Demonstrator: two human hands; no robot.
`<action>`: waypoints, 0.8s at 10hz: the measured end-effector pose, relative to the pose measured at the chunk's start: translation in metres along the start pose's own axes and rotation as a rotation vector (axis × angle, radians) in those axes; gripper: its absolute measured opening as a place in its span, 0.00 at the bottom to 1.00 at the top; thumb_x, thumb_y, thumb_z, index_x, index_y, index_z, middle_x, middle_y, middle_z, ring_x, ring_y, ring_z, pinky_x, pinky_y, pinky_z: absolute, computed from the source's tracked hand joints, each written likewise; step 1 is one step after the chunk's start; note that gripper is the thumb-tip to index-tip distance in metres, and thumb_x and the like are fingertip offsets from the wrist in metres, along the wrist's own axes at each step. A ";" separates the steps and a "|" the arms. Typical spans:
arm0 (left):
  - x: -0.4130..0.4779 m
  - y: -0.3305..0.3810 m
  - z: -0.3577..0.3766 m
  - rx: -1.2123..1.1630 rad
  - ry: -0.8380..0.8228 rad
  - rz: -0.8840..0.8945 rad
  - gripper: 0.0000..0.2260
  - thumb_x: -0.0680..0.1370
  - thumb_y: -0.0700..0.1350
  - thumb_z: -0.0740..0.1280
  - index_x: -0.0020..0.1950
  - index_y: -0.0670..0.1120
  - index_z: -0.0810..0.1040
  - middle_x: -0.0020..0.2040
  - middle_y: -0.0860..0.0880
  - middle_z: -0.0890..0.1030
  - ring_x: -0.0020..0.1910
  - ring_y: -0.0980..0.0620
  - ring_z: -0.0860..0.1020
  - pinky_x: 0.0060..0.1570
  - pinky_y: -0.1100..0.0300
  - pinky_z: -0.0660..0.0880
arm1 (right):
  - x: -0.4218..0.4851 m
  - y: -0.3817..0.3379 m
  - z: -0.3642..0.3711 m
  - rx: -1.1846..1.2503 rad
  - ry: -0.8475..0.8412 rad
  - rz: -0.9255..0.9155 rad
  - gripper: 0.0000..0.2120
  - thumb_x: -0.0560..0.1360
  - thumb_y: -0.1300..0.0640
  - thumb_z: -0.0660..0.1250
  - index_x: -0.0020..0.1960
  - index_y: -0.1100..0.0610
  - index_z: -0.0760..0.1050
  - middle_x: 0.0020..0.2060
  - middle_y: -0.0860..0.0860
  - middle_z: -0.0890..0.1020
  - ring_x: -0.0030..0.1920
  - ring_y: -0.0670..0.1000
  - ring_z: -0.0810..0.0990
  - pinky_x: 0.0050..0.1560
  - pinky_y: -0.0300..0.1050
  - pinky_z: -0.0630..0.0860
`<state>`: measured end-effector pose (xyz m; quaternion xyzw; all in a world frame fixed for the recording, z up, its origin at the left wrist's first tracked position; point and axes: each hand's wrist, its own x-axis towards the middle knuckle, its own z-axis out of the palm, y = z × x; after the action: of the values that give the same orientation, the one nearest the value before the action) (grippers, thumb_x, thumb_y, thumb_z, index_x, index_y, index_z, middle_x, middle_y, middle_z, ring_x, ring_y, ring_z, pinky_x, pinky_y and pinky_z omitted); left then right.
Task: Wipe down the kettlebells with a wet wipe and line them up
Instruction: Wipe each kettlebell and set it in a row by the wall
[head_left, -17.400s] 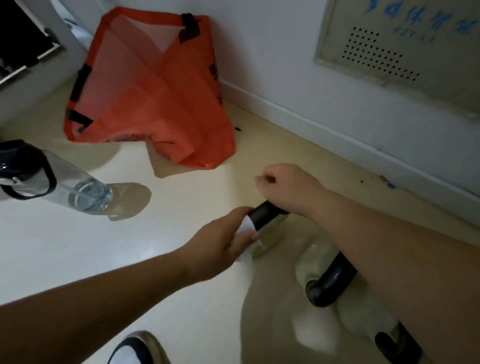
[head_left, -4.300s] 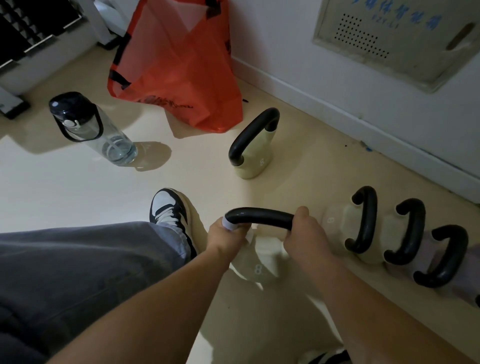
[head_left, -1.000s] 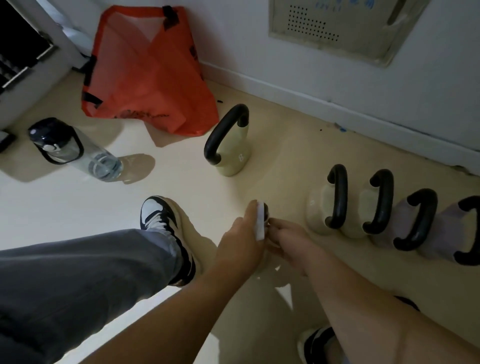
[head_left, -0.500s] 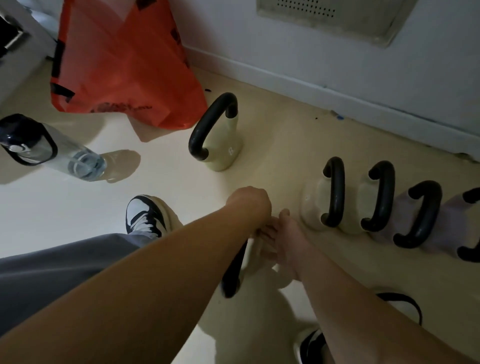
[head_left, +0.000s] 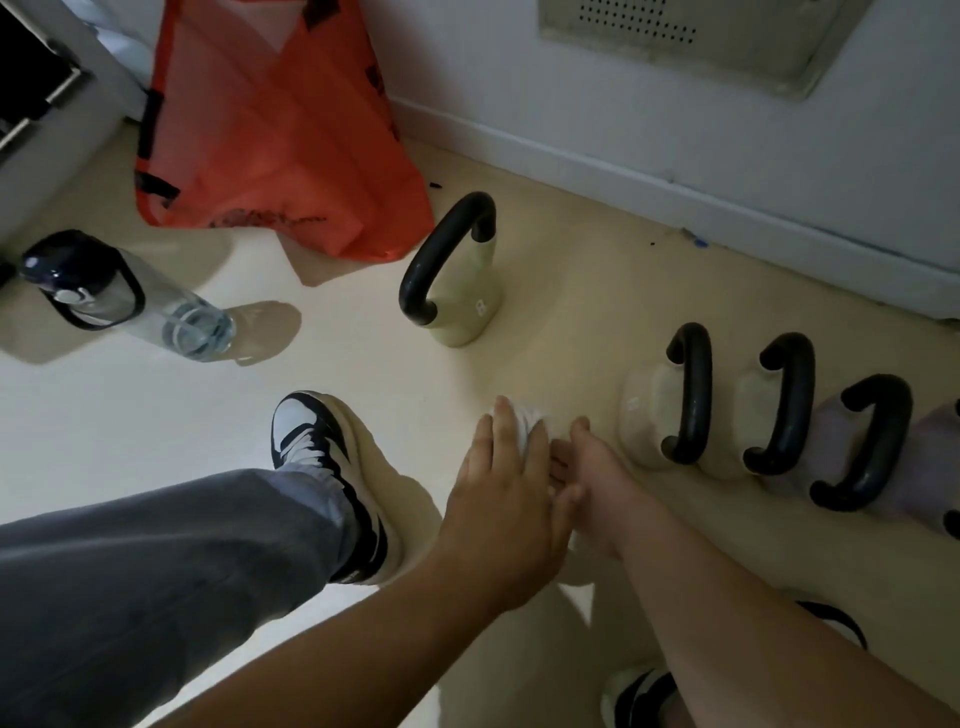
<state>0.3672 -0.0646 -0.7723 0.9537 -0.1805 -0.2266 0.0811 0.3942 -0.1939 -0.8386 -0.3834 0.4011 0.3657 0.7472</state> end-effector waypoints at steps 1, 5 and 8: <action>0.022 0.006 -0.009 -0.150 0.057 -0.104 0.29 0.85 0.56 0.50 0.82 0.46 0.45 0.78 0.39 0.58 0.72 0.42 0.66 0.69 0.50 0.71 | 0.008 0.003 -0.005 -0.071 0.094 -0.089 0.32 0.83 0.36 0.50 0.76 0.58 0.69 0.72 0.60 0.74 0.73 0.63 0.72 0.68 0.59 0.70; 0.111 0.010 -0.036 -0.030 -0.258 -0.331 0.06 0.79 0.39 0.62 0.43 0.43 0.75 0.41 0.47 0.75 0.40 0.48 0.76 0.40 0.55 0.74 | 0.016 0.002 -0.005 -0.189 0.043 -0.028 0.40 0.80 0.29 0.39 0.78 0.52 0.67 0.73 0.48 0.75 0.77 0.49 0.67 0.78 0.57 0.60; -0.008 0.002 0.039 -0.247 0.238 -0.297 0.34 0.82 0.42 0.60 0.81 0.46 0.43 0.65 0.45 0.69 0.50 0.47 0.78 0.44 0.58 0.79 | 0.008 -0.007 0.003 -0.243 0.008 0.024 0.36 0.82 0.32 0.40 0.81 0.52 0.63 0.78 0.47 0.69 0.79 0.49 0.63 0.81 0.56 0.53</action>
<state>0.3418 -0.0661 -0.8028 0.9726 0.0020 -0.1424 0.1836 0.4042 -0.1922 -0.8425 -0.4679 0.3612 0.4191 0.6892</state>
